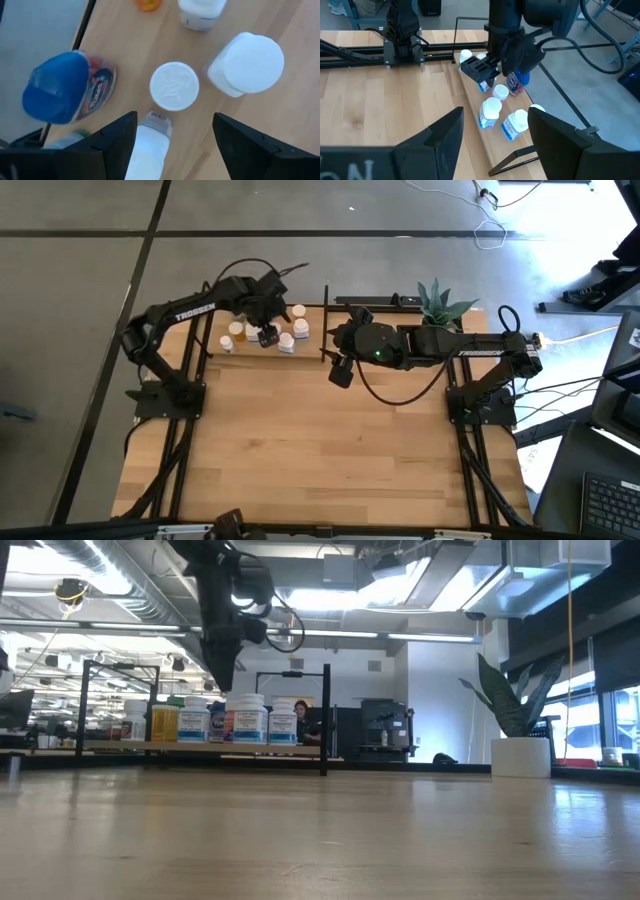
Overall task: Pick and place medicine bottles onto shelf by color
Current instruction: Adjust the pink pill bottle on the shelf
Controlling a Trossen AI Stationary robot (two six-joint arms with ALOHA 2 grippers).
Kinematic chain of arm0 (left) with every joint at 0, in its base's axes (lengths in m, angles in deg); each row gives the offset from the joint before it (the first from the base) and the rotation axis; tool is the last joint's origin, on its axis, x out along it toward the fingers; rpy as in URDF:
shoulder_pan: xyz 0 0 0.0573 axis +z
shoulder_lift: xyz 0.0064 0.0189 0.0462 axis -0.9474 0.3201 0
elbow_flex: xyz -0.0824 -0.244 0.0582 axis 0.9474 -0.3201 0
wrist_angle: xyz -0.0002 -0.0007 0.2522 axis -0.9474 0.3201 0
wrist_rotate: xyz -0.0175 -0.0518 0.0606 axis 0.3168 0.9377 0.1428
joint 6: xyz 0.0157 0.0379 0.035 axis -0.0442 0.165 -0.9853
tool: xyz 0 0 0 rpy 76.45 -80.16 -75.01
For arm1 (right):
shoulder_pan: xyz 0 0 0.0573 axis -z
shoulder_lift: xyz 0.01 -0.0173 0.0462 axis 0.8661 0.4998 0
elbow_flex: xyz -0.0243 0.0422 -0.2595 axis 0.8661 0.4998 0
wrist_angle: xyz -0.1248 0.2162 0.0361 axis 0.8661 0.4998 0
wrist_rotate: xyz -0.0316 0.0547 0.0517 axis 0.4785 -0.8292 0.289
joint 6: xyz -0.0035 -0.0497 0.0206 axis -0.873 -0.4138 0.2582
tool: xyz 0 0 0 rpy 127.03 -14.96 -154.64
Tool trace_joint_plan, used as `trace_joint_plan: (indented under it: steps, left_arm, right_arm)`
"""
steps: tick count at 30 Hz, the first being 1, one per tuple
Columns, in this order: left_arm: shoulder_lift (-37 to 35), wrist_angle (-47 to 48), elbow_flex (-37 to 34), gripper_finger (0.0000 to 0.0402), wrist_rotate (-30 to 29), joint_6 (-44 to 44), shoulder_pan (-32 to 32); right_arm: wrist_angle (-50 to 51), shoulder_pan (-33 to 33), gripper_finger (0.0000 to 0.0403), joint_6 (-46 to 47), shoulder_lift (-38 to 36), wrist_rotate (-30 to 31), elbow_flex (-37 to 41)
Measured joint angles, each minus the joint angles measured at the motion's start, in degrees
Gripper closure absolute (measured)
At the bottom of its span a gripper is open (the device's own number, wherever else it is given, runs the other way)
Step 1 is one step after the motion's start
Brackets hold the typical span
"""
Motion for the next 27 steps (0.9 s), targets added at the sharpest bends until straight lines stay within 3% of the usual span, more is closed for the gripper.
trace_joint_plan:
  steps: [8,27]
  left_arm:
    - [2.06,-1.35,0.00,0.0148,0.77,-5.43,-0.17]
    - [4.80,-4.55,-0.32,0.0148,0.19,-7.11,-0.37]
  right_arm:
    - [0.00,0.00,0.0180,-0.01,0.00,0.01,0.00]
    - [0.00,0.00,0.0180,-0.01,0.00,0.01,0.00]
